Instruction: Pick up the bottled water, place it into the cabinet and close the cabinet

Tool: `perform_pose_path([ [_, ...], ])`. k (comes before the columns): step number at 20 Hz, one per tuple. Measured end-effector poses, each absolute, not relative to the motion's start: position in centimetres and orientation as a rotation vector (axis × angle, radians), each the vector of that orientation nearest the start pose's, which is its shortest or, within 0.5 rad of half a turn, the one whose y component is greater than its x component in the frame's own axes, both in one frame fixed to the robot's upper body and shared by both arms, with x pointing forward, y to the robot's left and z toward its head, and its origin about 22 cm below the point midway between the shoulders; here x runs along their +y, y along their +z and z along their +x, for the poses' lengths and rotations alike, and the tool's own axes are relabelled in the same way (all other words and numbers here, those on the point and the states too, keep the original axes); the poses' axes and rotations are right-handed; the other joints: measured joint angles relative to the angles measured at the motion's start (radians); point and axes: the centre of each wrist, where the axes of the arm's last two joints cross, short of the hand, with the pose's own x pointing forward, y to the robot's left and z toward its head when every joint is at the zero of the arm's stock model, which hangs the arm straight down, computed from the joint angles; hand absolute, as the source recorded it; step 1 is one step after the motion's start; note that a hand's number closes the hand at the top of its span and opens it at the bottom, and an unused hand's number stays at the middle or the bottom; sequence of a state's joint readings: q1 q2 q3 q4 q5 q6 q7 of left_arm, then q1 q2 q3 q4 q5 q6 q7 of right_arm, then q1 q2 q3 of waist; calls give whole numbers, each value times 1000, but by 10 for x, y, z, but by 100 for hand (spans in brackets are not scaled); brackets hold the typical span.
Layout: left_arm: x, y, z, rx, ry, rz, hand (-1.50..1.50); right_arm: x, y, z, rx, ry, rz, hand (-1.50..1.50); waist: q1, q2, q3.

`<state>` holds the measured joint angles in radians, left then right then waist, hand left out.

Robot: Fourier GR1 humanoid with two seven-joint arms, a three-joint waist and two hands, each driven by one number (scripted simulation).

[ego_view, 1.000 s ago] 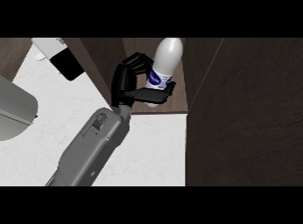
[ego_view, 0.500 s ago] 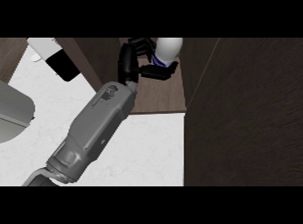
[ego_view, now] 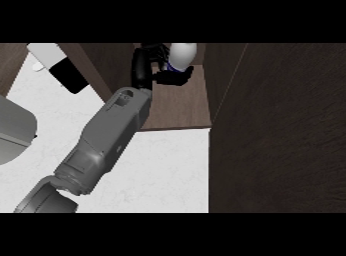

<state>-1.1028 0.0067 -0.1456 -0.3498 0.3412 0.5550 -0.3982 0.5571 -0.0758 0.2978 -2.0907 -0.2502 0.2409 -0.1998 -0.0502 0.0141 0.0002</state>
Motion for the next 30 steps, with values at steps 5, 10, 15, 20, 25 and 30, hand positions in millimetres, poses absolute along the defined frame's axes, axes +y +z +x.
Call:
perform_pose_path([
  [5, 94, 44, 432, -1724, -54, 365, 150, -213, 44, 115, -1771, -15, 472, -150, -2, 3, 0],
  [10, 106, 35, 433, -1707, -86, 497, 150, -213, 39, 114, -1770, -7, 484, -150, -15, 8, 0],
  [15, 109, 32, 432, -1690, -87, 557, -150, -211, 38, 114, -1770, -10, 490, -150, -21, 6, 2],
  [20, 110, 31, 433, -1678, -83, 584, -150, -212, 33, 114, -1770, -4, 483, -150, -23, 7, 2],
  [25, 112, 29, 432, -1656, -63, 592, -150, -213, 35, 116, -1770, 6, 488, -150, -26, 7, 3],
  [30, 112, 31, 433, -1686, -39, 540, -150, -214, 32, 118, -1777, 0, 492, -150, -24, 8, 3],
])
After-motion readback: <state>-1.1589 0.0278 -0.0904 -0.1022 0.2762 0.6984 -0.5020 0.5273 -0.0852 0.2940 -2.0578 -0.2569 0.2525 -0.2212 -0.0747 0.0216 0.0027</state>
